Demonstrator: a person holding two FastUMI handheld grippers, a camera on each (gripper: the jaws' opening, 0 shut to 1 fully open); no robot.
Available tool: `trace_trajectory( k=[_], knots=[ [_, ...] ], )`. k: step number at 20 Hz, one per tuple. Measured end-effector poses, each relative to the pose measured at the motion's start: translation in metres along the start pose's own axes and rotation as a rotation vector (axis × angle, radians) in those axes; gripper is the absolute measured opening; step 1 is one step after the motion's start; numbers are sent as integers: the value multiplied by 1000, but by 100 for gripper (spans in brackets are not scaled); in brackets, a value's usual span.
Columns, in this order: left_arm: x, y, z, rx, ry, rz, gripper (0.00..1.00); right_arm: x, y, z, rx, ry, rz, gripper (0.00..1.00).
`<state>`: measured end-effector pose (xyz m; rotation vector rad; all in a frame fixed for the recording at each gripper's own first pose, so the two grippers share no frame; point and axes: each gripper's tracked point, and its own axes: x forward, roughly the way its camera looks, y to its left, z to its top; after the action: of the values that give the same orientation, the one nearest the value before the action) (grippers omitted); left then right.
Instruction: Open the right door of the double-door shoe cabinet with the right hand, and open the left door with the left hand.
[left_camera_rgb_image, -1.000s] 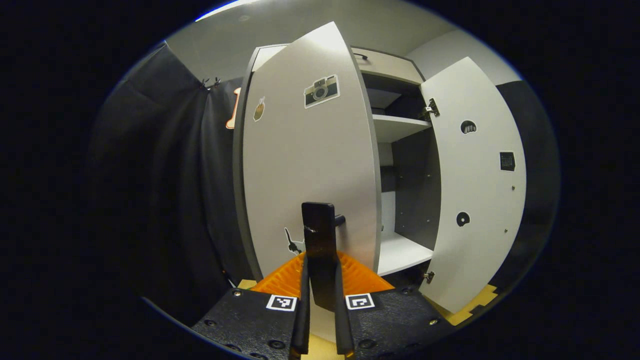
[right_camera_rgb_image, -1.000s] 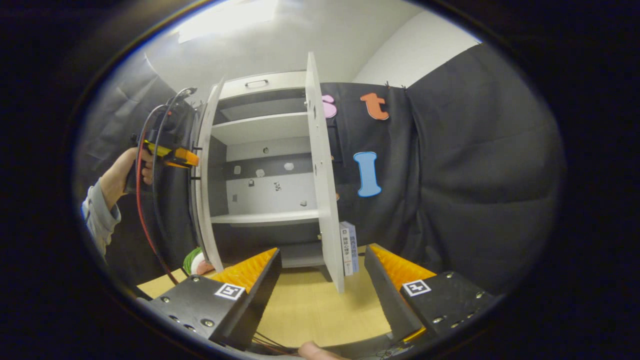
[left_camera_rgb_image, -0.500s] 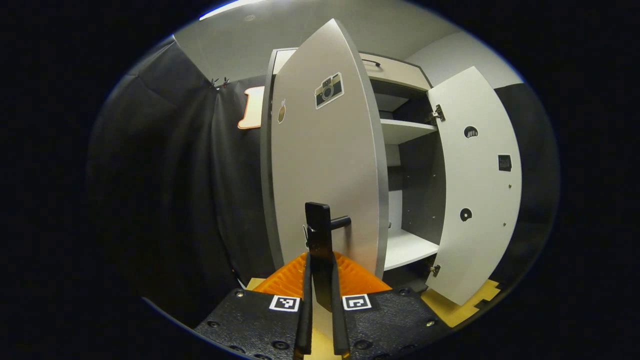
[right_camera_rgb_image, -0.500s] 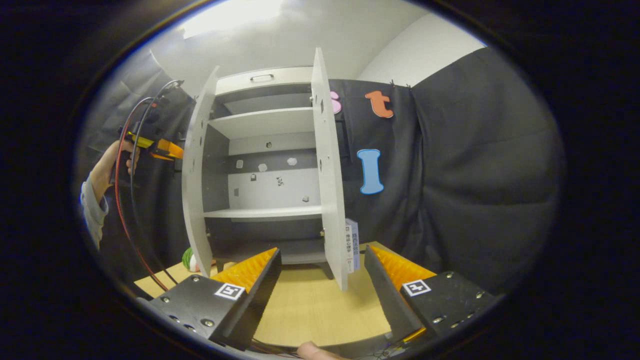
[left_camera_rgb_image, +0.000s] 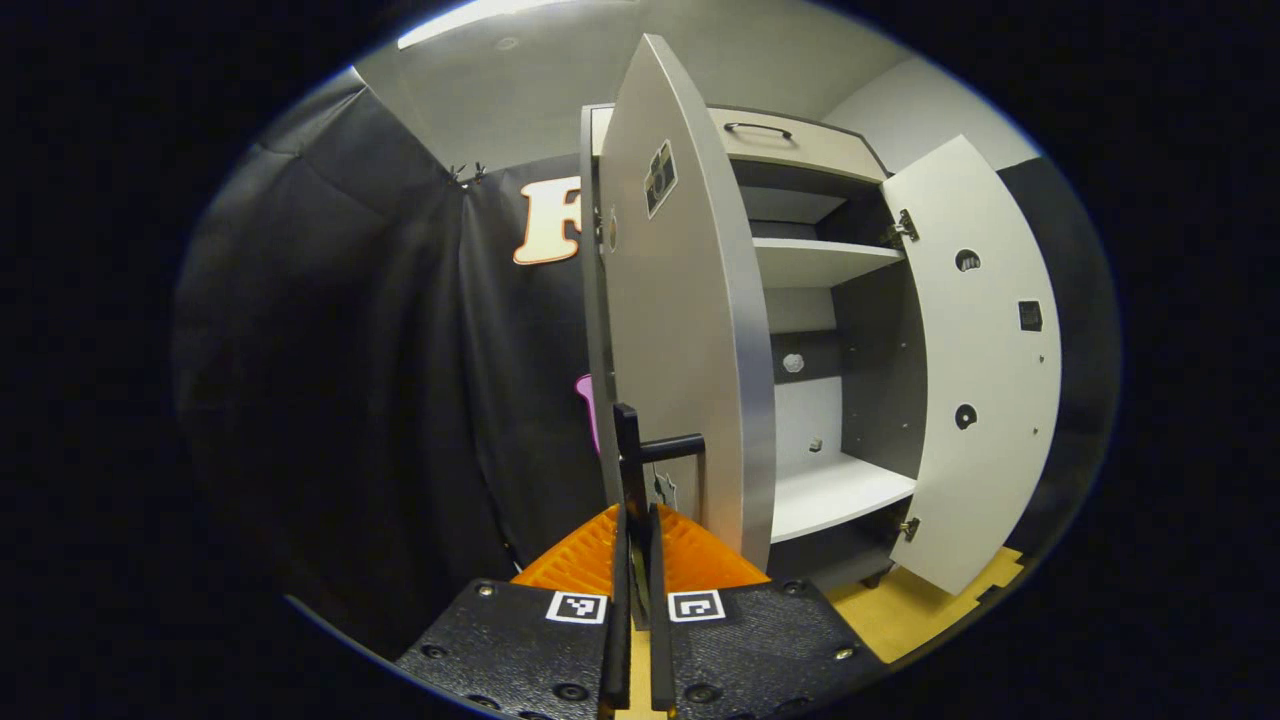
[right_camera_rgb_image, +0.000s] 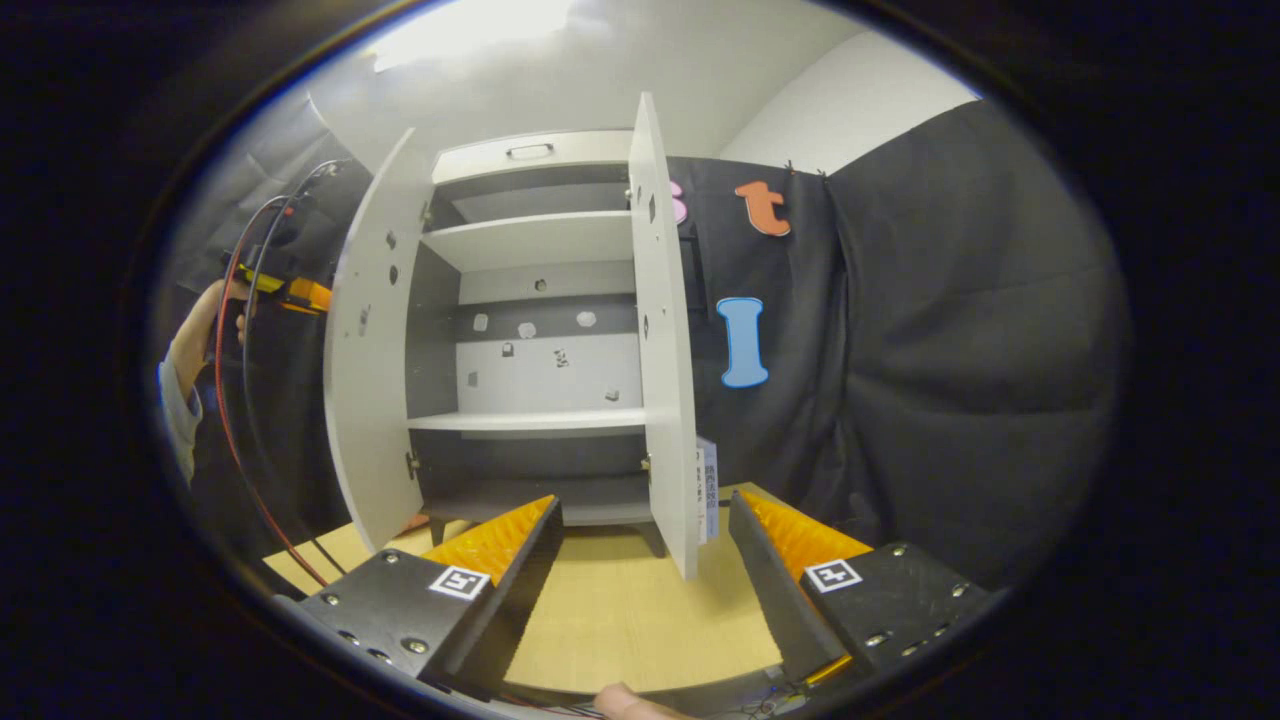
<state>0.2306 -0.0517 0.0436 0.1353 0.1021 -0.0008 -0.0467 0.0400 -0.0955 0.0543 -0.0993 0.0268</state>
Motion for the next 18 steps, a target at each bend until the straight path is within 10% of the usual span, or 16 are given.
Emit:
trace_trajectory(
  k=[14,18],
  knots=[
    [12,1,-11,-80,-15,-10,5,4,-3,-6,-17,12,-25,99],
    [-3,12,-9,-78,-47,52,33,7,-8,-5,-4,10,-34,99]
  ],
)
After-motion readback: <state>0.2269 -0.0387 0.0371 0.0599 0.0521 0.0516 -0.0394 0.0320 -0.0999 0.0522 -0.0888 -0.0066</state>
